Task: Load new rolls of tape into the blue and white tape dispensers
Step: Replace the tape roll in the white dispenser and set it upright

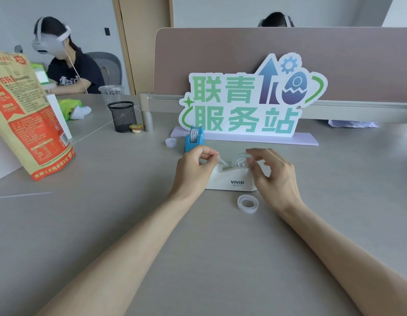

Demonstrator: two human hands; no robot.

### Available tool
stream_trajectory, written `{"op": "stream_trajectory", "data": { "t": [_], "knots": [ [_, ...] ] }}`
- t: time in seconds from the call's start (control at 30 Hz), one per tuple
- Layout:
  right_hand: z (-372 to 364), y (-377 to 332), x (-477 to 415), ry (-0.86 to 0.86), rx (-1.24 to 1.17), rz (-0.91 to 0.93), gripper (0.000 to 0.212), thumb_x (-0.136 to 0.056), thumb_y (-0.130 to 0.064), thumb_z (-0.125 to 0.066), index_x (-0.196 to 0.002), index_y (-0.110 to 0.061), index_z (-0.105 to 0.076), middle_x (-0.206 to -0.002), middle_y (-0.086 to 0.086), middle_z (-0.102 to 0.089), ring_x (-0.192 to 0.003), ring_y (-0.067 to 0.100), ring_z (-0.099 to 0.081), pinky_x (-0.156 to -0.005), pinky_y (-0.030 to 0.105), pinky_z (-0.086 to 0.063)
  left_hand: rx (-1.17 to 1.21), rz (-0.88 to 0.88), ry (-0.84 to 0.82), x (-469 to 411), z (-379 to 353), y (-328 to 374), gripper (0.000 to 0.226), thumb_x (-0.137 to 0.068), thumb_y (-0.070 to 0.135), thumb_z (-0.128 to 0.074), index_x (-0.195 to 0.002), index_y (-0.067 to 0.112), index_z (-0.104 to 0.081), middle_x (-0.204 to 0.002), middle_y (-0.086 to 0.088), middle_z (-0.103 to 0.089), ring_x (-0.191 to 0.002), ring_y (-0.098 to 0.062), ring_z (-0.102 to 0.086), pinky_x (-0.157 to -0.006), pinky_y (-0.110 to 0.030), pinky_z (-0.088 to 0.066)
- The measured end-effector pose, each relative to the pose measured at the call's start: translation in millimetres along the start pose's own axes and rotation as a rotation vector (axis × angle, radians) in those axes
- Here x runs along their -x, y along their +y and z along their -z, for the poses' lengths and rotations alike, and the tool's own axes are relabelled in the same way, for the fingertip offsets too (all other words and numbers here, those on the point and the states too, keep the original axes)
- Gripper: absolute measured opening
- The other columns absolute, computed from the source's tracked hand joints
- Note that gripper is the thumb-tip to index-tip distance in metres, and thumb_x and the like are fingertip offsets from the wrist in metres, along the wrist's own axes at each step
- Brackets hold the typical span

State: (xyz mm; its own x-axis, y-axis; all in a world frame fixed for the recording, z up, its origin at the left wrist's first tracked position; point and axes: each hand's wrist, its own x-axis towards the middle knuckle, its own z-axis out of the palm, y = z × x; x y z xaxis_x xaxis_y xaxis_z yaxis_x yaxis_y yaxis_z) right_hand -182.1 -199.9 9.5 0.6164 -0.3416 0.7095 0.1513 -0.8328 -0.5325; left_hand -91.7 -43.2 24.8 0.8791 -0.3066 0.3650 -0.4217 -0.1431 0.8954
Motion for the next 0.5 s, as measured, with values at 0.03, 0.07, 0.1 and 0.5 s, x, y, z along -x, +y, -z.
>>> {"op": "stream_trajectory", "data": {
  "t": [0.03, 0.07, 0.1, 0.5],
  "knots": [
    [-0.1, -0.2, 0.2, -0.003, -0.007, -0.003, 0.019, -0.091, -0.013, -0.060, -0.107, -0.019, -0.068, -0.102, -0.004, -0.069, -0.092, 0.011, -0.064, -0.082, 0.037, -0.052, -0.011, -0.001, -0.002, 0.1, 0.1, -0.1, 0.007, -0.086, 0.022, -0.066, -0.081, 0.026, -0.067, -0.090, 0.007, -0.071, -0.089, -0.015, -0.064, -0.075, -0.022, -0.045],
    [-0.3, -0.2, 0.6, -0.008, -0.011, -0.004, 0.018, -0.091, -0.013, -0.060, -0.106, -0.019, -0.069, -0.103, -0.005, -0.069, -0.093, 0.010, -0.064, -0.082, 0.036, -0.052, -0.019, 0.001, -0.003, -0.2, 0.3, -0.2, 0.006, -0.086, 0.022, -0.066, -0.082, 0.026, -0.067, -0.090, 0.007, -0.071, -0.089, -0.015, -0.064, -0.075, -0.023, -0.045],
    [-0.5, -0.3, 1.1, -0.011, -0.012, -0.003, 0.018, -0.090, -0.012, -0.060, -0.103, -0.018, -0.069, -0.105, -0.006, -0.069, -0.094, 0.010, -0.063, -0.082, 0.035, -0.051, -0.024, 0.006, -0.003, -0.3, 0.8, 0.0, 0.004, -0.086, 0.023, -0.066, -0.084, 0.025, -0.068, -0.091, 0.006, -0.071, -0.089, -0.016, -0.064, -0.075, -0.023, -0.045],
    [-0.7, -4.0, 3.8, 0.001, -0.013, 0.034, 0.029, -0.083, -0.014, -0.051, -0.103, -0.017, -0.072, -0.106, -0.002, -0.060, -0.087, 0.012, -0.059, -0.075, 0.034, -0.051, -0.034, 0.008, 0.002, 0.3, 0.6, -0.4, 0.004, -0.086, 0.024, -0.065, -0.087, 0.022, -0.069, -0.093, 0.007, -0.071, -0.088, -0.014, -0.064, -0.074, -0.021, -0.046]
  ]
}}
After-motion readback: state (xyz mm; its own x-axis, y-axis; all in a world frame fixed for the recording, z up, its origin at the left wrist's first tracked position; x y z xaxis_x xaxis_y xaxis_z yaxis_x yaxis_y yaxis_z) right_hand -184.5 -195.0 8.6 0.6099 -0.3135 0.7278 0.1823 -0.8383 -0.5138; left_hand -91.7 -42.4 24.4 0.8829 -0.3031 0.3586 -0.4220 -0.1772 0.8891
